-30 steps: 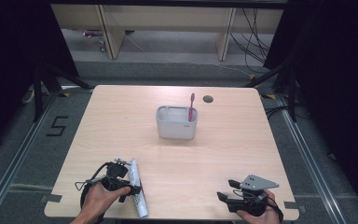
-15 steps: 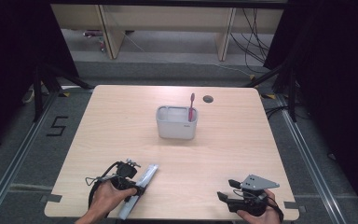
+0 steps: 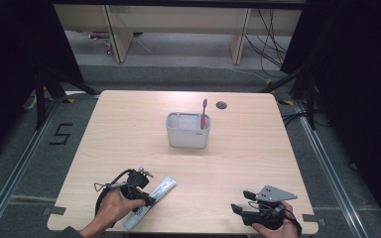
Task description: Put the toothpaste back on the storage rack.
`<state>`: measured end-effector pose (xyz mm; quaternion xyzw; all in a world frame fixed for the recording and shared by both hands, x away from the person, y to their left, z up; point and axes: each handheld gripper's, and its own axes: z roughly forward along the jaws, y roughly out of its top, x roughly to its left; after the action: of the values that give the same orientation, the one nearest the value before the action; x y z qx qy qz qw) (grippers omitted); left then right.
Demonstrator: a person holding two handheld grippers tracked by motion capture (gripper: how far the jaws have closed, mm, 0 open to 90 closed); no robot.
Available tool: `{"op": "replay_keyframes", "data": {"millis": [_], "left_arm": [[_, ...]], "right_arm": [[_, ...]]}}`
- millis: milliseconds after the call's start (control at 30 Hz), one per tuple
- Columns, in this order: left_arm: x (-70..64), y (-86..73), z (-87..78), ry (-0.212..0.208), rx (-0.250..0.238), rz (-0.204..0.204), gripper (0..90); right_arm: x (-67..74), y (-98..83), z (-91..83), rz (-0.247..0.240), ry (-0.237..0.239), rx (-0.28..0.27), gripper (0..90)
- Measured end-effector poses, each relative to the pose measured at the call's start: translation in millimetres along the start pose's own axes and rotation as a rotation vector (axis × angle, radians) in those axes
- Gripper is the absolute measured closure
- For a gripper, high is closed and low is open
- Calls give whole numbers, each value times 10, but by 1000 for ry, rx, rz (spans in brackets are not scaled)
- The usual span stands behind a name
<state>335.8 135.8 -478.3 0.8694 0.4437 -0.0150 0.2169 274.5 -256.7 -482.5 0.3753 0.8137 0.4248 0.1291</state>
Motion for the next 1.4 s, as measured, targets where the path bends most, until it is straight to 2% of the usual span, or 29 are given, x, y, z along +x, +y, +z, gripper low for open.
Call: {"op": "replay_keyframes", "data": {"millis": [133, 167, 200, 300, 333, 367, 400, 433, 467, 533, 567, 600, 667, 800, 867, 1333, 1367, 1400], "left_arm": [[1, 30, 1, -1, 22, 28, 715], [-9, 33, 3, -10, 29, 17, 718], [-1, 49, 2, -7, 44, 44, 724], [-9, 62, 6, -9, 60, 47, 729], [-24, 67, 9, -14, 72, 32, 731], [-12, 83, 8, -12, 83, 59, 732], [-11, 91, 12, -14, 90, 62, 733], [-30, 94, 13, -13, 98, 43, 734], [-14, 108, 14, -9, 101, 77, 735], [-38, 116, 15, -11, 118, 64, 736], [-25, 124, 19, -5, 118, 96, 737], [-35, 126, 24, -3, 118, 92, 738], [-52, 141, 34, 6, 139, 119, 739], [-87, 149, 55, 22, 153, 141, 739], [-113, 169, 67, 35, 176, 166, 741], [-145, 238, 135, 43, 239, 201, 740], [-146, 241, 142, 42, 245, 199, 739], [-143, 247, 150, 43, 247, 207, 739]], "right_arm": [[-1, -1, 1, 1, 1, -2, 348], [-2, -2, 2, 0, 2, 0, 348], [1, -2, 2, 3, -3, -1, 348], [1, -1, 2, 3, -3, -1, 348], [1, -1, 3, 4, -3, -1, 348], [3, -3, 12, 10, 9, -2, 348], [3, -3, 13, 10, 10, -2, 348], [1, -3, 10, 4, 5, -2, 348], [1, -2, 3, 4, -2, 0, 348], [1, -2, 3, 4, -2, 0, 348], [1, -2, 2, 4, -3, -1, 348], [1, -1, 2, 3, -2, -1, 348], [1, -1, 3, 3, -2, -1, 348], [1, 0, 1, 3, 0, 1, 348], [-1, 0, 1, 0, 0, 0, 348], [0, 0, 6, -4, 1, -4, 348], [15, -2, 5, 15, 3, 1, 348], [13, -2, 5, 13, 6, 5, 348]]}}
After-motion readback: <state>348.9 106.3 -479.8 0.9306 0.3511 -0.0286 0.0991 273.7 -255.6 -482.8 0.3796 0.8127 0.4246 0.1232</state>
